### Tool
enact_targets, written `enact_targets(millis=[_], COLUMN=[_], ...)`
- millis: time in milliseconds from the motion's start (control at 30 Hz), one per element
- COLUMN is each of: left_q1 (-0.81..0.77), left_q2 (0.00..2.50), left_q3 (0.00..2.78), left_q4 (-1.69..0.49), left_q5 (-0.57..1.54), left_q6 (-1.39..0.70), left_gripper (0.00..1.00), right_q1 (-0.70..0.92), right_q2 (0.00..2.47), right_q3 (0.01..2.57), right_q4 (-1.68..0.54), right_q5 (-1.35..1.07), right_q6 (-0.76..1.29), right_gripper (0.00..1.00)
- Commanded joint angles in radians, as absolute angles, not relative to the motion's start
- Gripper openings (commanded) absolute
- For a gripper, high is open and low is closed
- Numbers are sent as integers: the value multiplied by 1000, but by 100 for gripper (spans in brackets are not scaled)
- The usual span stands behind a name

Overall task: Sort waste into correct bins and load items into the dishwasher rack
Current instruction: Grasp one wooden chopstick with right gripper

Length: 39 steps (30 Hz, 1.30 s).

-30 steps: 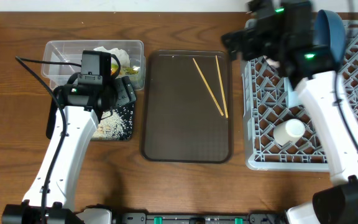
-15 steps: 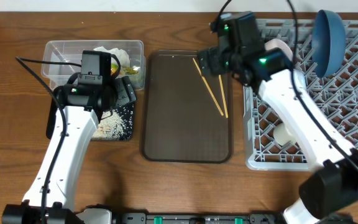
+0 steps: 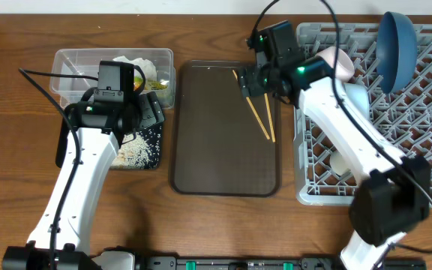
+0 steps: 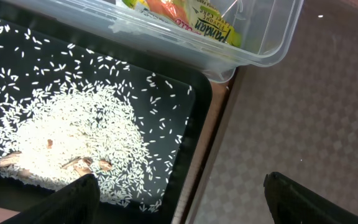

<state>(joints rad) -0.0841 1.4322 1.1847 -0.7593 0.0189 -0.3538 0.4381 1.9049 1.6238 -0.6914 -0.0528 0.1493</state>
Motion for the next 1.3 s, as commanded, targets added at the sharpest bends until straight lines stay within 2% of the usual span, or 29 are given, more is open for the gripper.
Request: enact_targets(millis=[0, 233, 600, 767, 967, 1267], left_q1=[-81, -81, -81, -81, -81, -81], left_q2=[1421, 1421, 1421, 1421, 1421, 1421], left_q3=[1195, 1195, 1195, 1195, 1195, 1195], left_q4=[-762, -762, -762, -762, -762, -762], left_q5=[7, 7, 7, 7, 7, 7], left_q6=[-344, -344, -344, -344, -344, -344], left_gripper=[87, 87, 87, 87, 87, 87], right_q1=[466, 466, 469, 479, 482, 481], right_q2=[1981, 2072, 2215, 2228, 2228, 2195], right_q3=[1626, 1626, 1626, 1626, 1623, 1637], right_q4=[-691, -691, -704, -705, -752, -796], right_q5=[-61, -56, -57, -39, 20, 19], right_q6=[152, 114, 76, 69, 70, 73], right_gripper=[78, 65, 33, 24, 1, 1])
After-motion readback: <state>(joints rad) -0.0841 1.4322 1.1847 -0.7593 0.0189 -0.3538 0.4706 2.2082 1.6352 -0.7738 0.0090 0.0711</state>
